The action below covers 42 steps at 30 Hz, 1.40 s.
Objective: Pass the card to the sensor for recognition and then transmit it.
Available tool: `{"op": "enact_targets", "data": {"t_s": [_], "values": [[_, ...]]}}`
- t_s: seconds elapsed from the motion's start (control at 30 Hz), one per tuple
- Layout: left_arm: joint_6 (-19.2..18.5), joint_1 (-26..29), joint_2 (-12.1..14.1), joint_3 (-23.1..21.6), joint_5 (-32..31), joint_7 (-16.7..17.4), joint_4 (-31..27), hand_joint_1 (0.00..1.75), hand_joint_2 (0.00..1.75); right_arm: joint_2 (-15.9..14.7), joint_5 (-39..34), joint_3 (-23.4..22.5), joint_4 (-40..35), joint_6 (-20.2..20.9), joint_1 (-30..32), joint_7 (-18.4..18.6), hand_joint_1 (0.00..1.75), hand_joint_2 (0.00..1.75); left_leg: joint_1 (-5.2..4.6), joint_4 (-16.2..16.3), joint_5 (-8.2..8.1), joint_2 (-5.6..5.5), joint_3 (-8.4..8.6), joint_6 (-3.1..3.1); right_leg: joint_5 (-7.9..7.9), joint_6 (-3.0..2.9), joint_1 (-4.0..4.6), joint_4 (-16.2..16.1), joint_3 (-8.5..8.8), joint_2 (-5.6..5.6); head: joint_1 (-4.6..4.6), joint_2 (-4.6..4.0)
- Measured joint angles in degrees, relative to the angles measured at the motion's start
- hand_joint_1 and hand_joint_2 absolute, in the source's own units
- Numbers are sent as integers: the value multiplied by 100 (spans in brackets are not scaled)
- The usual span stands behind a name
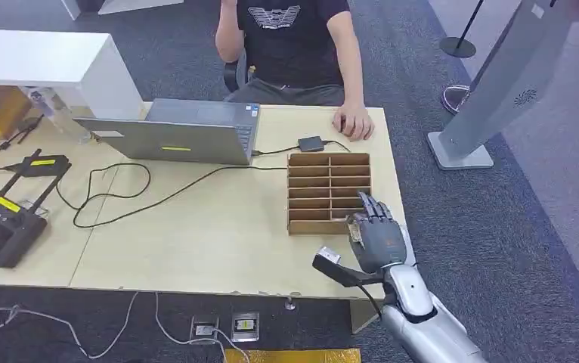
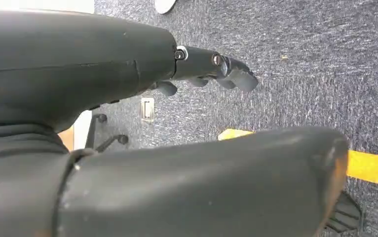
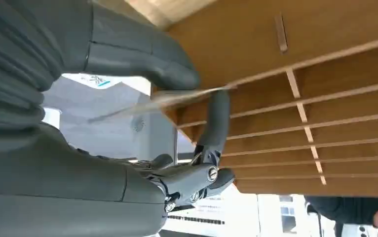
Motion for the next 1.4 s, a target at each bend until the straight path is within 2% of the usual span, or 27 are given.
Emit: {"op": "enact_targets", "data": {"t_s": [0.3,0.73,0.97,1.1,1.23,1.4], "values": [[-22,-2,24,0,-2,0,0,0,0,4,-225,20,125,-57,-135,-278,175,175,0,0,0,0,1,0,0,0,0,0,1,1,-2,0],[-68,-1,50,0,-18,0,0,0,0,-2,-466,46,358,-173,-192,-350,175,175,0,0,0,0,1,0,0,0,0,0,1,1,-2,0],[-63,1,57,0,-20,-13,0,0,0,-118,-568,85,92,-221,-295,-105,175,175,0,0,1,0,1,0,1,0,0,0,1,1,-2,0],[88,1,59,0,-13,-107,0,0,0,-291,-625,-5,-409,94,-531,33,175,175,-4,1,2,1,-1,1,9,-1,-3,1,-1,4,-2,0],[452,2,-9,0,0,-218,0,0,0,-500,-549,-366,-1455,547,-1058,90,175,175,-5,2,4,11,5,1,12,0,-5,1,-1,11,-4,0],[494,3,-83,0,-40,-315,0,0,0,-527,-152,-805,-2274,1067,-1310,55,175,175,-3,1,5,8,4,1,12,0,-2,1,6,7,0,0]]}}
